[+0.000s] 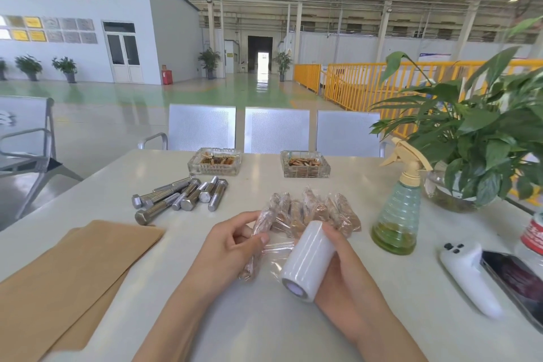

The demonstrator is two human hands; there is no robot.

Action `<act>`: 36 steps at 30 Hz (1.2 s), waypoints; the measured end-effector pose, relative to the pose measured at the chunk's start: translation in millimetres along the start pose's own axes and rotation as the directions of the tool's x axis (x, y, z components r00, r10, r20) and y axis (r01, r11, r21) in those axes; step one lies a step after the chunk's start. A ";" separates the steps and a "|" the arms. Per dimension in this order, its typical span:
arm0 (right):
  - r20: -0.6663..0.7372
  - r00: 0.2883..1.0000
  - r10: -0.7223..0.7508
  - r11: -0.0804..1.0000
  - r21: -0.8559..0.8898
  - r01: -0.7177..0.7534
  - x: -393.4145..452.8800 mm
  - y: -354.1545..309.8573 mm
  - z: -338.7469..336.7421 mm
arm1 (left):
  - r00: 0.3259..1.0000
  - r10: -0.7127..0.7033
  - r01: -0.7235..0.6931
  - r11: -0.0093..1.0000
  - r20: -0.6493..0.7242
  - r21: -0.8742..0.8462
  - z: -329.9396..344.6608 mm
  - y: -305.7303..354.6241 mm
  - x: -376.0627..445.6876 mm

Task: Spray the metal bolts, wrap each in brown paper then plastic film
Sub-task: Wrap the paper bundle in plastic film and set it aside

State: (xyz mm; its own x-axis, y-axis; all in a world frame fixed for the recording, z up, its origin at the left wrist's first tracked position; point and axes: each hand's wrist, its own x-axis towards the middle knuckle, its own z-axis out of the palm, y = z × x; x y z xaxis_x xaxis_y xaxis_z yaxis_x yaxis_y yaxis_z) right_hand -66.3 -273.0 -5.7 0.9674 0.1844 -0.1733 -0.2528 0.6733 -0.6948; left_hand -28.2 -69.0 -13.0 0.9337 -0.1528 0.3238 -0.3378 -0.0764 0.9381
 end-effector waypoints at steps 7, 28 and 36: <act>-0.033 0.998 0.062 0.997 0.052 -0.060 -3.8 0.3 1.1 | 0.998 0.007 0.008 0.970 -0.060 0.242 11.1 -10.1 -0.8; -0.008 0.999 0.039 0.999 0.023 -0.039 -2.6 1.2 -6.0 | 0.985 -0.163 0.154 0.978 -0.054 -0.143 9.8 -1.6 0.9; 0.086 0.990 0.115 0.993 -0.018 -0.114 6.1 1.2 0.6 | 0.979 -0.021 0.087 0.944 -0.204 0.320 10.3 -8.6 5.2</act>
State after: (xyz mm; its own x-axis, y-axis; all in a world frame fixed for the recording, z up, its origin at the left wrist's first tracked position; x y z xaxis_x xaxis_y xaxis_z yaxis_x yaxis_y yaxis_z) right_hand -60.7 -270.6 -7.2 0.9275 0.3209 -0.1915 -0.3607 0.6350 -0.6831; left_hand -21.7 -79.3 -20.6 0.9453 0.0528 0.3219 -0.2753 -0.4003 0.8741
